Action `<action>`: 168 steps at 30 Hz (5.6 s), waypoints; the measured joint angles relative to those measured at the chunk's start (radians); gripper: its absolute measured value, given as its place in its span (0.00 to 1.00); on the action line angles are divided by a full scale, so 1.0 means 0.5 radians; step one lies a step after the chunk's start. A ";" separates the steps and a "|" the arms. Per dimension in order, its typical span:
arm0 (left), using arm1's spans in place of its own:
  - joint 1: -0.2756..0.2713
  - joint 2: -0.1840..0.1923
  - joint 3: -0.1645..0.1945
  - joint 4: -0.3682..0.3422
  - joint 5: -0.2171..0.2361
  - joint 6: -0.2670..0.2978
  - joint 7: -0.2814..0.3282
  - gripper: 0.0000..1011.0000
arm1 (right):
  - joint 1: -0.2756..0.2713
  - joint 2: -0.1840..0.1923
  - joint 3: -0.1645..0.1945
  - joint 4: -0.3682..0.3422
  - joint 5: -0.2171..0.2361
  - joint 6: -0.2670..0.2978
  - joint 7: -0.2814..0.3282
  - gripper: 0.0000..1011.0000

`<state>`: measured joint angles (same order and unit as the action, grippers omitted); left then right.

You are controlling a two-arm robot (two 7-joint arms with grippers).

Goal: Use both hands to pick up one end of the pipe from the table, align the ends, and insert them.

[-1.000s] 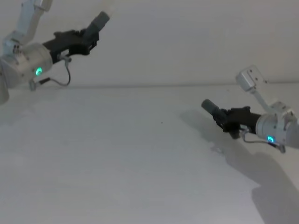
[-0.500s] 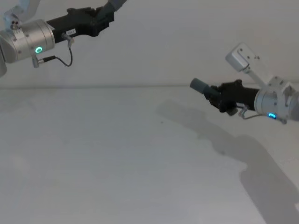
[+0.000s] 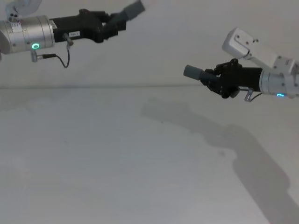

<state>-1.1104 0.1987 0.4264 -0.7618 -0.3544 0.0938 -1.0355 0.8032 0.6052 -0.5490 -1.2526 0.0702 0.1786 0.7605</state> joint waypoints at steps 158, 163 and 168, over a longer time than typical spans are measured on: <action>-0.024 0.252 0.408 -0.102 0.138 -0.136 -0.639 0.31 | 0.696 0.028 -0.516 -0.005 0.127 -0.184 0.851 0.24; -0.024 0.251 0.408 -0.102 0.138 -0.136 -0.639 0.31 | 0.701 0.031 -0.522 -0.011 0.134 -0.168 0.844 0.24; -0.024 0.251 0.408 -0.102 0.138 -0.136 -0.639 0.31 | 0.703 0.035 -0.529 -0.017 0.138 -0.145 0.834 0.24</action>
<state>-1.1226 0.3241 0.6303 -0.8129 -0.2853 0.0258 -1.3550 1.1547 0.6227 -0.8133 -1.2611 0.1392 0.1059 1.1773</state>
